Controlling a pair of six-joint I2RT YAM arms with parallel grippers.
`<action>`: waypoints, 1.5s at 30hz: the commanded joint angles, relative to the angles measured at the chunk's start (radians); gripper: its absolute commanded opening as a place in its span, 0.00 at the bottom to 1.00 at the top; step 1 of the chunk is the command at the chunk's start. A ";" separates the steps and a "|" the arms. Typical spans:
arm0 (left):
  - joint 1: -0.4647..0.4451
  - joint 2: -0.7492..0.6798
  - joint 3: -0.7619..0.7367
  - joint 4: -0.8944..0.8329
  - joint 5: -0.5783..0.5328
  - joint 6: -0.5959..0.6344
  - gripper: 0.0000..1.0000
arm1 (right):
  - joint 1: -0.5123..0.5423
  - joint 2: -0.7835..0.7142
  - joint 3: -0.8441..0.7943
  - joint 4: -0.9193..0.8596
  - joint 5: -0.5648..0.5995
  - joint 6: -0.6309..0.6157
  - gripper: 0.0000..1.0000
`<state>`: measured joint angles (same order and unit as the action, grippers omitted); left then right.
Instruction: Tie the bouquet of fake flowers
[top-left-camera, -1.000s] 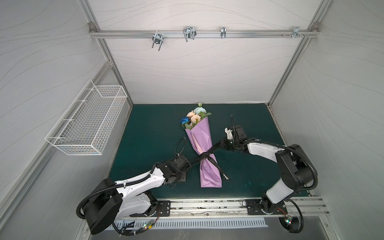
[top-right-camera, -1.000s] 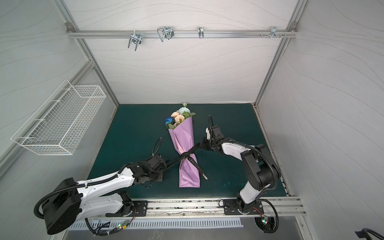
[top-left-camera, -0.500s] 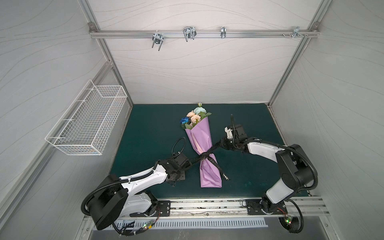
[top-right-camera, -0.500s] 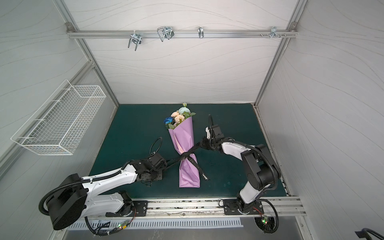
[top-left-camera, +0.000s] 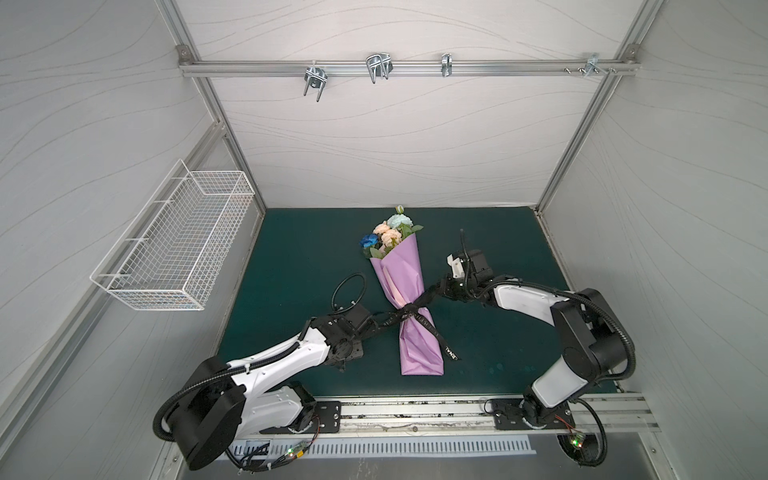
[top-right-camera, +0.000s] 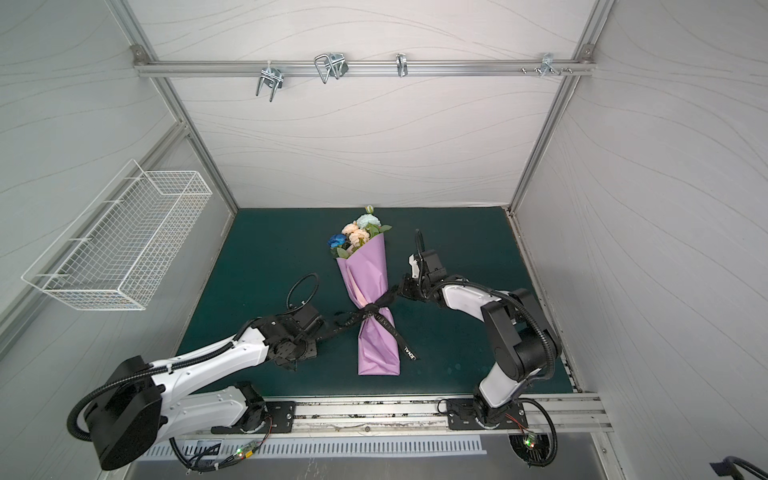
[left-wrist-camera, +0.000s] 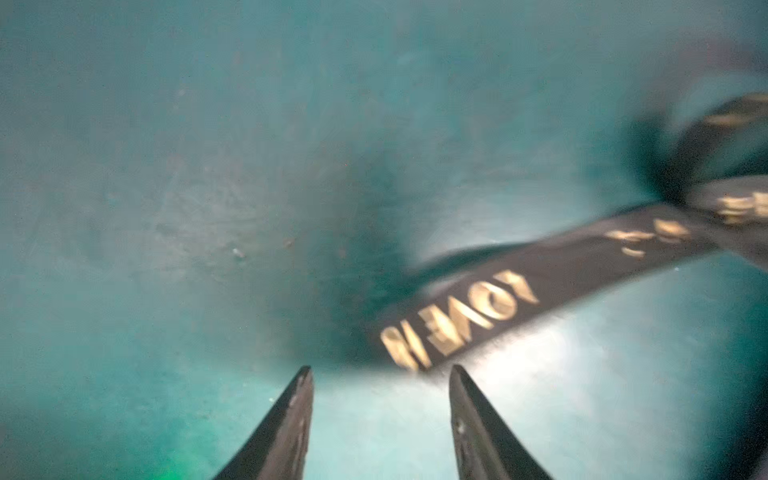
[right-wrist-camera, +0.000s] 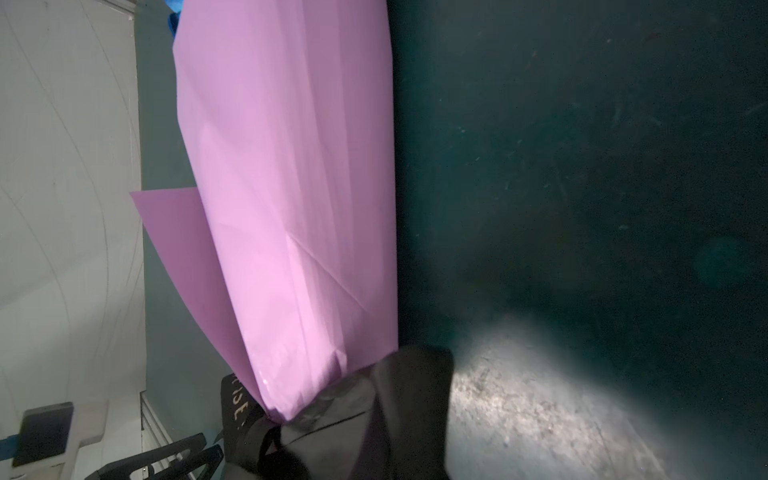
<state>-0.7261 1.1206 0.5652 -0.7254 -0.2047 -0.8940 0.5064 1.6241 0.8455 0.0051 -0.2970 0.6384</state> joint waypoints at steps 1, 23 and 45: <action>0.005 -0.071 0.085 0.015 -0.012 0.088 0.59 | 0.020 0.007 0.023 -0.004 -0.014 -0.002 0.00; -0.141 0.280 0.322 0.480 0.134 0.541 0.47 | 0.048 0.003 0.017 -0.002 -0.022 0.016 0.00; -0.091 0.322 0.291 0.444 0.112 0.460 0.00 | 0.020 -0.021 0.007 -0.033 -0.014 0.003 0.00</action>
<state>-0.8478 1.4803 0.8558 -0.2955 -0.0883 -0.4080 0.5411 1.6241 0.8463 0.0032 -0.3126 0.6460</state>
